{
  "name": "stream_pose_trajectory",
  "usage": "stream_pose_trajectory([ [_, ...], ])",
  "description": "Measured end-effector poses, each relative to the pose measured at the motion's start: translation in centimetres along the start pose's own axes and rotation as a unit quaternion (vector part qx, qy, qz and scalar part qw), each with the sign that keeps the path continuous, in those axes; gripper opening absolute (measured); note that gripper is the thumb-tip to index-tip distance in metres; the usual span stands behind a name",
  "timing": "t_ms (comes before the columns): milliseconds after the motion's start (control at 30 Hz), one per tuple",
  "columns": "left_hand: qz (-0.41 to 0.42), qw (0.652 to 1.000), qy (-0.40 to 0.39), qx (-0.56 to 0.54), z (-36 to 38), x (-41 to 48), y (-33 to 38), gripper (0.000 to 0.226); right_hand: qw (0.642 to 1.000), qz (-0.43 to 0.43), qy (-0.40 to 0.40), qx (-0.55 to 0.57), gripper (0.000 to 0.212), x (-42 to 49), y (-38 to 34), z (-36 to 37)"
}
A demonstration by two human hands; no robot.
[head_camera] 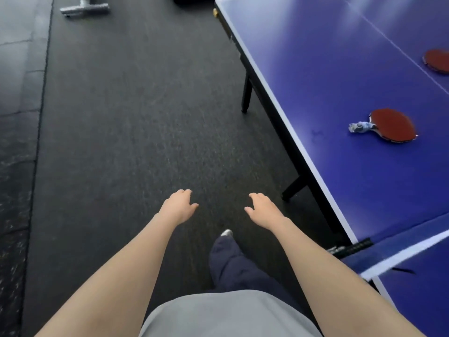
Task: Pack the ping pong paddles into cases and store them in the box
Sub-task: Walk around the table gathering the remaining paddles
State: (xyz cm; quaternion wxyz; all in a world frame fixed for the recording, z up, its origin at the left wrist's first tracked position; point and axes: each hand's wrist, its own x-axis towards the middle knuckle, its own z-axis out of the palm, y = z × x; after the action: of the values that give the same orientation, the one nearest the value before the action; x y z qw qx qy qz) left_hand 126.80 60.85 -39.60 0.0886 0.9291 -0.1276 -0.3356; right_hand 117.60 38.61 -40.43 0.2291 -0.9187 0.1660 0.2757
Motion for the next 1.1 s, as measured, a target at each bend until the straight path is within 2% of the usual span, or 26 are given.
stream_pose_trajectory([
  [267, 0.083, 0.995, 0.016, 0.055, -9.2, 12.8, 8.2, 0.055, 0.992, 0.073, 0.060, 0.080, 0.051, 8.7, 3.3, -8.3],
  [400, 0.146, 0.984, -0.005, 0.100, -11.7, 17.2, 13.0, 0.051, 0.981, 0.130, 0.087, 0.114, 0.051, 10.2, 5.7, -11.0],
  [600, 0.251, 0.954, -0.039, 0.161, -14.4, 24.9, 19.9, 0.051, 0.942, 0.242, 0.153, 0.177, 0.044, 12.9, 8.9, -13.8],
  [700, 0.310, 0.933, -0.046, 0.175, -16.0, 28.9, 23.6, 0.053, 0.913, 0.302, 0.183, 0.202, 0.045, 14.3, 10.2, -15.4],
  [867, 0.399, 0.890, -0.048, 0.214, -19.4, 34.6, 29.1, 0.055, 0.842, 0.399, 0.236, 0.277, 0.046, 16.2, 10.8, -17.8],
  [1100, 0.442, 0.857, -0.079, 0.254, -19.6, 38.4, 34.6, 0.056, 0.736, 0.481, 0.309, 0.362, 0.045, 17.7, 12.6, -20.4],
])
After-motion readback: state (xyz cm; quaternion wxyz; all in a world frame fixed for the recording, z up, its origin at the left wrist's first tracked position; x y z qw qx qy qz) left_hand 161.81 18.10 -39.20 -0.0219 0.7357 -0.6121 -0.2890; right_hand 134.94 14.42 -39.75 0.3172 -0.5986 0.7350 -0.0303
